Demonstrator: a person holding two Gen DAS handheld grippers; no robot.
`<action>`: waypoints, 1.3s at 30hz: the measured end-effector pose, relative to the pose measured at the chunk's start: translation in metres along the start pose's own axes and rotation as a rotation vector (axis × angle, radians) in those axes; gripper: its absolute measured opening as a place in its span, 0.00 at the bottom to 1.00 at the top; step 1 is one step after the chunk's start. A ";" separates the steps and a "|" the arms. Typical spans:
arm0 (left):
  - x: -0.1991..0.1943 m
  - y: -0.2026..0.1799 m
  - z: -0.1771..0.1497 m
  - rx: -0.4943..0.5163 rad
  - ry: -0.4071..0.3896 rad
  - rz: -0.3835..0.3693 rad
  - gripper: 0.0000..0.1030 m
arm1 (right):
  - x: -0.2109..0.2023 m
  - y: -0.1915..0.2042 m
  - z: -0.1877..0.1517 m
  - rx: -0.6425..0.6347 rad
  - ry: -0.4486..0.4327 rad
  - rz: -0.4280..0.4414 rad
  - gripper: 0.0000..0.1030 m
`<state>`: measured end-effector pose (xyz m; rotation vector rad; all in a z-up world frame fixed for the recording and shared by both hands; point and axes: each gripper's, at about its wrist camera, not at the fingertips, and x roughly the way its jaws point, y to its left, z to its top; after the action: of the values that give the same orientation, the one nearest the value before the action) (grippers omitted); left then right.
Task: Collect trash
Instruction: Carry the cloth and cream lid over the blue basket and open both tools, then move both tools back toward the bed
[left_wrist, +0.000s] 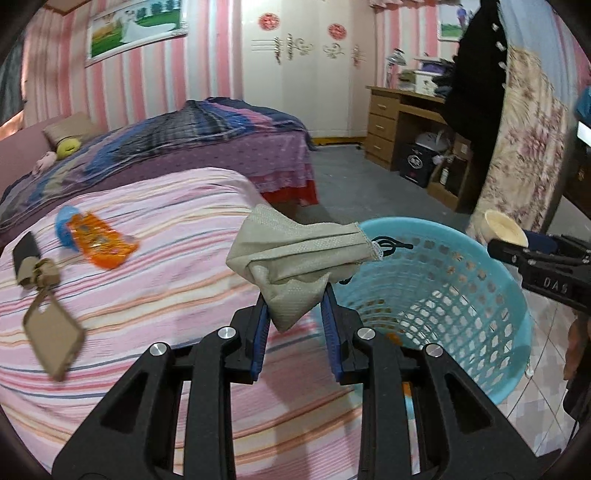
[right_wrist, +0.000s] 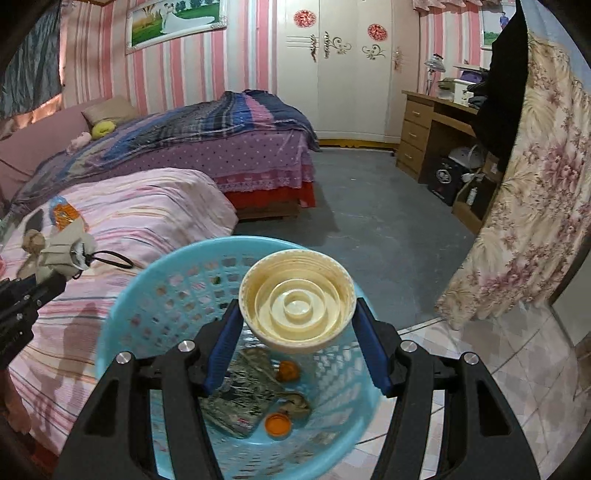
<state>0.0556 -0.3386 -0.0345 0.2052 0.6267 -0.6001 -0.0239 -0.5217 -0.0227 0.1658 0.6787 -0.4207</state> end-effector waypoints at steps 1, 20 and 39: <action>0.006 -0.009 0.001 0.009 0.008 -0.011 0.25 | 0.001 0.000 0.001 0.006 0.000 0.000 0.59; 0.007 -0.027 0.015 0.054 -0.044 0.042 0.88 | 0.011 -0.033 0.001 0.079 0.005 0.001 0.59; -0.009 0.068 0.012 -0.088 -0.061 0.171 0.94 | 0.017 0.006 0.010 0.102 -0.016 -0.001 0.82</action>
<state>0.0954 -0.2840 -0.0191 0.1559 0.5688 -0.4120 -0.0040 -0.5244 -0.0259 0.2582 0.6415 -0.4577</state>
